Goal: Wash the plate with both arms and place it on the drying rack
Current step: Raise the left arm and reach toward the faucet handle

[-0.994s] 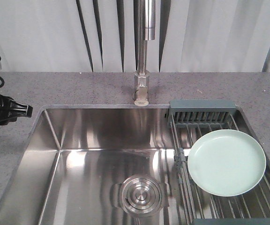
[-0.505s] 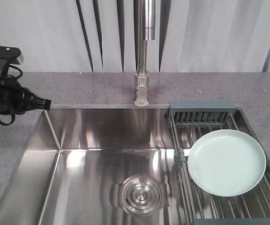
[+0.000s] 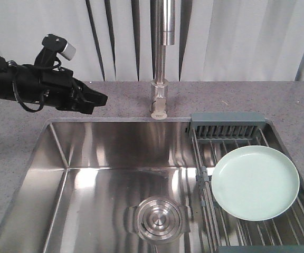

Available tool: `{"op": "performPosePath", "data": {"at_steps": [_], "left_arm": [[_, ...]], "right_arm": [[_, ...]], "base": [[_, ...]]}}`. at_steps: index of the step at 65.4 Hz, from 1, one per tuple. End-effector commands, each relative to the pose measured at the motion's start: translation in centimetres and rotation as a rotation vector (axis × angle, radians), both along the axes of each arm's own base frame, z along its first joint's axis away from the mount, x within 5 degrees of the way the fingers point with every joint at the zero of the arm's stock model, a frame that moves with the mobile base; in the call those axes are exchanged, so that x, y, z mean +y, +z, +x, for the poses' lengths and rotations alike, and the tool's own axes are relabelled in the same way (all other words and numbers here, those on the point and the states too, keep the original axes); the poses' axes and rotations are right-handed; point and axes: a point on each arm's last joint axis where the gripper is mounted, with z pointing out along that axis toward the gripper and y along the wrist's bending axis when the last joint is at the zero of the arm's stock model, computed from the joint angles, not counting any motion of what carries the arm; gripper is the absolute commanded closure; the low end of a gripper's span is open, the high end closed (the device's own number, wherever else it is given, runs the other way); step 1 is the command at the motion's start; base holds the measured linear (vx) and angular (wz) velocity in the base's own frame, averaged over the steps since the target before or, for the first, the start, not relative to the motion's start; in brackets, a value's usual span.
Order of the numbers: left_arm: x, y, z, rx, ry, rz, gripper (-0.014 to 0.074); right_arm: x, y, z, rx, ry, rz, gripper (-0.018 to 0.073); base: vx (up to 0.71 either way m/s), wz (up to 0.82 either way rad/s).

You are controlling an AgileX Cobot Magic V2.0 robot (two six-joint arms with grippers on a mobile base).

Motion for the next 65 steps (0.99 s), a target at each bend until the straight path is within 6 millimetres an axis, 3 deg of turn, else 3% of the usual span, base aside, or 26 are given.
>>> {"op": "performPosePath", "data": {"at_steps": [1, 20, 40, 65], "left_arm": [[-1.3, 2.5, 0.0, -0.102, -0.073, -0.107, 0.0604], [-6.7, 0.8, 1.1, -0.226, -0.282, -0.075, 0.0604], [-11.2, -0.4, 3.0, -0.280, -0.386, -0.078, 0.0603], [-12.1, -0.8, 6.0, -0.406, -0.306, -0.019, 0.0603]], "right_arm": [[0.0, 1.1, 0.3, -0.075, -0.011, 0.019, 0.0219], [0.0, 1.1, 0.3, -0.075, -0.011, 0.019, 0.0219], [0.0, 1.1, 0.3, -0.075, -0.011, 0.019, 0.0219], [0.0, 1.1, 0.3, -0.075, -0.011, 0.019, 0.0219]], "base": [[0.00, 0.00], [0.00, 0.00], [0.00, 0.00], [0.00, 0.00]]}}
